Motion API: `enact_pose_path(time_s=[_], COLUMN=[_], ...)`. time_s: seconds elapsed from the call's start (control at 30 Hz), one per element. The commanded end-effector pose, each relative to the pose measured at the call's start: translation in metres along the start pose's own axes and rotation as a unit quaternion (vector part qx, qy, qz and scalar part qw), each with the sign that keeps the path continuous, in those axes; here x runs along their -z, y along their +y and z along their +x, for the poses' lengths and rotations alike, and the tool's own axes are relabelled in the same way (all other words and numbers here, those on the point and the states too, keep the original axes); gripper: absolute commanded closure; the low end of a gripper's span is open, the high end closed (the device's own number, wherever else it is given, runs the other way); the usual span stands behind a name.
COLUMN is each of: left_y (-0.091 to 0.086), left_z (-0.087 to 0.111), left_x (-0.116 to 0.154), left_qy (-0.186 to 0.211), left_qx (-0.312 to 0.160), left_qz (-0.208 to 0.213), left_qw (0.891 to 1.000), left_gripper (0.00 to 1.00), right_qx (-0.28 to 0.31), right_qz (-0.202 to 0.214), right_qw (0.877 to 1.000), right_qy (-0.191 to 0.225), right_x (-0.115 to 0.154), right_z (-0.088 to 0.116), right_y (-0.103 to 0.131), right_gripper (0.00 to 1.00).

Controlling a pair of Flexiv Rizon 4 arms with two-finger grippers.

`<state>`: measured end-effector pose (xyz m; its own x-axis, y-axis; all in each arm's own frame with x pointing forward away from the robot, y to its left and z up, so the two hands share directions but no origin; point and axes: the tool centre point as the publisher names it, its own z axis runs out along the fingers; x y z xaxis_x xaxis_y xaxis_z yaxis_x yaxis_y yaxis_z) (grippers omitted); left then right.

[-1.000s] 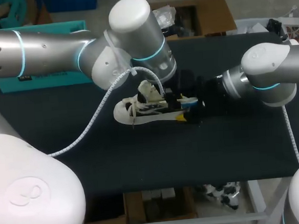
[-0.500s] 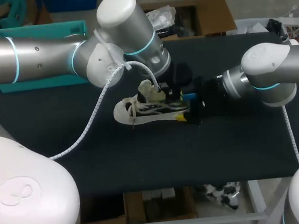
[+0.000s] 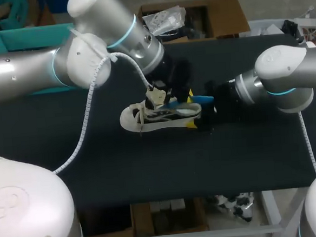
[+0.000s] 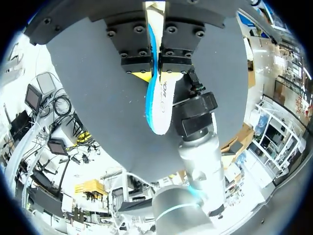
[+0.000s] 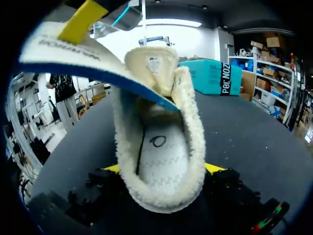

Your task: Open the shoe tongue, take the insole out of the shoe, put the insole back into the shoe, and pack the shoe into the shoebox

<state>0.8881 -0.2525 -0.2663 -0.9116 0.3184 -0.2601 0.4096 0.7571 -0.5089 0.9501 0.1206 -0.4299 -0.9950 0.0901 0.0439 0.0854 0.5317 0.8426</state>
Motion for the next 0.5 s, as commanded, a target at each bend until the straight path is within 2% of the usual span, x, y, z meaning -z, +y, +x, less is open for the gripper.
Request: enact_pose_path(time_s=[0.03, 0.2, 0.23, 0.27, 0.3, 0.5], left_y=[-0.004, -0.023, -0.025, -0.028, -0.031, -0.043], left_z=[-0.001, -0.004, -0.005, -0.007, -0.008, -0.012], left_x=[0.029, 0.041, 0.043, 0.045, 0.047, 0.064], left_qy=[0.02, 0.038, 0.04, 0.044, 0.046, 0.053], left_qx=[-0.027, -0.059, -0.063, -0.068, -0.072, -0.096], left_qz=[0.083, 0.141, 0.148, 0.161, 0.169, 0.231], left_qw=[0.996, 0.988, 0.986, 0.984, 0.982, 0.967], left_gripper=[1.0, 1.0, 1.0, 1.0, 1.0, 1.0], right_qx=[0.004, 0.005, 0.005, 0.005, 0.004, 0.0], right_qz=[-0.001, 0.001, 0.001, 0.001, 0.0, 0.003], right_qw=[1.0, 1.0, 1.0, 1.0, 1.0, 1.0], right_qy=[0.001, -0.003, -0.003, -0.005, -0.007, -0.013], right_x=[-0.001, 0.009, 0.011, 0.014, 0.016, 0.031], right_z=[0.001, 0.004, 0.005, 0.006, 0.008, 0.015], right_y=[-0.004, -0.004, -0.004, -0.005, -0.006, -0.012], right_gripper=[1.0, 0.98, 0.69, 0.08, 0.0, 0.0])
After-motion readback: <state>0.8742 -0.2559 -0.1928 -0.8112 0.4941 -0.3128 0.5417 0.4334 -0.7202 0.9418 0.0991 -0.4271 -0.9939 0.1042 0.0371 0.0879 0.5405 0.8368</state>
